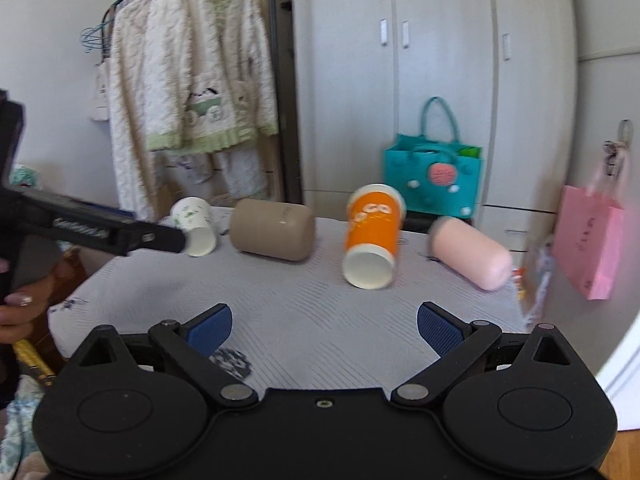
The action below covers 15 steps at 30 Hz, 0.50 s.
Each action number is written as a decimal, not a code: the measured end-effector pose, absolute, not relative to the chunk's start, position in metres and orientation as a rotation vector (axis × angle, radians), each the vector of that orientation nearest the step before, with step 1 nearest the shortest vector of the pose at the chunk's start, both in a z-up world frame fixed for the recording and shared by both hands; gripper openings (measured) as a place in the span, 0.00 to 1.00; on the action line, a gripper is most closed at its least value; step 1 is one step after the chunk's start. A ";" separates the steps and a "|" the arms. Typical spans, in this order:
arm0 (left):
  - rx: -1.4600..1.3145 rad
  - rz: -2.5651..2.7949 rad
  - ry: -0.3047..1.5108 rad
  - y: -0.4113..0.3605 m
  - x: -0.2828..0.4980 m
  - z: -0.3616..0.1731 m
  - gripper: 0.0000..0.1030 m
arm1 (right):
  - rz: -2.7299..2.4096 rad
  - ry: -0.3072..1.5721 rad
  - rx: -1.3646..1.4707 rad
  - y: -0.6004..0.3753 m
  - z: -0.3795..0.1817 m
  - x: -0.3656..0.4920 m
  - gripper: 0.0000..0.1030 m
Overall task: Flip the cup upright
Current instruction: 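Move the right tool toward the lying orange COCO cup and straddle it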
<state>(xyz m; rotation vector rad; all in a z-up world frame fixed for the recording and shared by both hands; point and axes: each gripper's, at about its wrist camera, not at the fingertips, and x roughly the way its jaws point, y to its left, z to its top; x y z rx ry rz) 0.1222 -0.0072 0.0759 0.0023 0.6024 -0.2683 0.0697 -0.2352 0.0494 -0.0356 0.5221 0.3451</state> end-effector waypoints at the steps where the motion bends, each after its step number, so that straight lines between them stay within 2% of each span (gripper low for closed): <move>1: 0.009 -0.278 0.602 -0.010 0.128 0.078 1.00 | 0.364 0.531 -0.032 -0.234 0.052 0.076 0.98; 8: -0.022 -0.382 0.663 -0.026 0.179 0.081 1.00 | 0.439 0.600 -0.048 -0.225 0.067 0.125 0.98; 15: -0.011 -0.357 0.628 -0.029 0.211 0.076 1.00 | 0.471 0.733 -0.045 -0.227 0.061 0.190 0.98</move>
